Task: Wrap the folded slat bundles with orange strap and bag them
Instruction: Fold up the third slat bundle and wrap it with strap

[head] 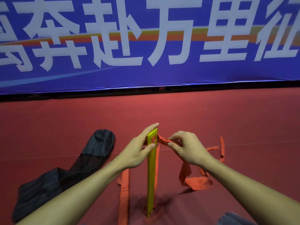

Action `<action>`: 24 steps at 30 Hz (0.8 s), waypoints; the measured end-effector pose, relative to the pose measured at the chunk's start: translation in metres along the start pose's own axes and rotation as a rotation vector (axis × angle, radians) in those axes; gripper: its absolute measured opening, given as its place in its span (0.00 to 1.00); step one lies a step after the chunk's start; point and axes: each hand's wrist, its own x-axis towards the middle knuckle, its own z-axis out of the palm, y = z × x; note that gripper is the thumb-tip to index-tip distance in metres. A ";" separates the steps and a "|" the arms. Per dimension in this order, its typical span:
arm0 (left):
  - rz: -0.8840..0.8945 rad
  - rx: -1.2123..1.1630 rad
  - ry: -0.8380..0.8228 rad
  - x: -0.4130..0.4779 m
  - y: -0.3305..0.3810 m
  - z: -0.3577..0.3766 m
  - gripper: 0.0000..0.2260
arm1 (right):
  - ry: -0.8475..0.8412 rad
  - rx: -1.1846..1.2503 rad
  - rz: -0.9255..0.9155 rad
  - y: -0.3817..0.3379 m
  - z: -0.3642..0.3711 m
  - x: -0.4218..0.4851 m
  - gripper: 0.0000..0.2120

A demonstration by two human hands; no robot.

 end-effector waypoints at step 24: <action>0.013 -0.067 -0.312 0.005 0.006 -0.005 0.43 | 0.014 0.001 0.015 0.006 0.001 0.000 0.07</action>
